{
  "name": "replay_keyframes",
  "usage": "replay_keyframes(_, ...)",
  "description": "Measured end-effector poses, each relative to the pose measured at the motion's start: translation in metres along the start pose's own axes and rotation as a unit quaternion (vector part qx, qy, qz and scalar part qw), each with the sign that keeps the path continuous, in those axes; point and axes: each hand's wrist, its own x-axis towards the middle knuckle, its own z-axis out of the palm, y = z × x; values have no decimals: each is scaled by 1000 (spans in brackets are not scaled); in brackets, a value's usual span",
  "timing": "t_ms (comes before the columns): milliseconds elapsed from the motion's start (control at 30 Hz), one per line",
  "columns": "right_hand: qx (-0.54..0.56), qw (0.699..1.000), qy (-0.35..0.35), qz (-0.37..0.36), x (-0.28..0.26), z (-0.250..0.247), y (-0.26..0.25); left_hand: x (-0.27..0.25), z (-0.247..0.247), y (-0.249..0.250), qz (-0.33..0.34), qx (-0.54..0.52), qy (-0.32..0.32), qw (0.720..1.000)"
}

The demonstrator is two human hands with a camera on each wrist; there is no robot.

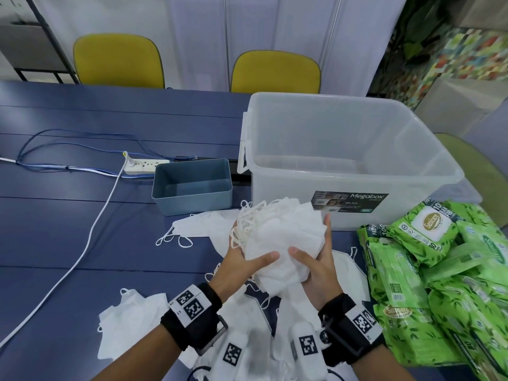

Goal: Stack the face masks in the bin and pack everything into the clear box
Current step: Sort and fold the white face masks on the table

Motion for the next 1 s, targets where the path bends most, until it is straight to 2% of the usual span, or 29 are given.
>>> replay_keyframes(100, 13, 999, -11, 39, 0, -8, 5, 5, -4, 1, 9, -32, 4, 999)
replay_keyframes(167, -15, 998, -19, 61, 2, -18, 8, 9, -10, 3, 35, -1, -13, 999)
replay_keyframes(233, -100, 993, -9, 53, 2, -25, 6, 12, -15, 4, 68, 44, -48, 996)
replay_keyframes(300, -223, 974, 24, 25, 2, -29, 3, 18, -20, 3, 87, 99, -80, 988)
replay_keyframes(400, -366, 929, 42, -37, 2, -36, -1, 27, -25, 1, 117, 220, -92, 964)
replay_keyframes(467, -438, 895, 34, -74, 3, -39, -4, 32, -25, 0, 153, 343, -102, 921)
replay_keyframes(533, -520, 848, -14, -99, 6, -40, -5, 37, -20, -6, 171, 406, -118, 890)
replay_keyframes(633, -665, 735, -108, -76, 16, -39, 2, 43, -8, -19, 161, 412, -145, 885)
replay_keyframes(667, -677, 725, -118, -52, 19, -38, 5, 45, -5, -25, 156, 396, -147, 893)
replay_keyframes(733, -657, 746, -102, -30, 28, -40, 12, 48, -3, -34, 161, 354, -135, 911)
replay_keyframes(833, -631, 769, -100, -36, 33, -41, 19, 46, -4, -47, 180, 336, -102, 919)
replay_keyframes(933, -645, 752, -129, -48, 32, -41, 24, 43, -11, -61, 166, 312, -96, 931)
replay_keyframes(1000, -653, 743, -138, -45, 34, -43, 25, 45, -20, -71, 163, 322, -100, 927)
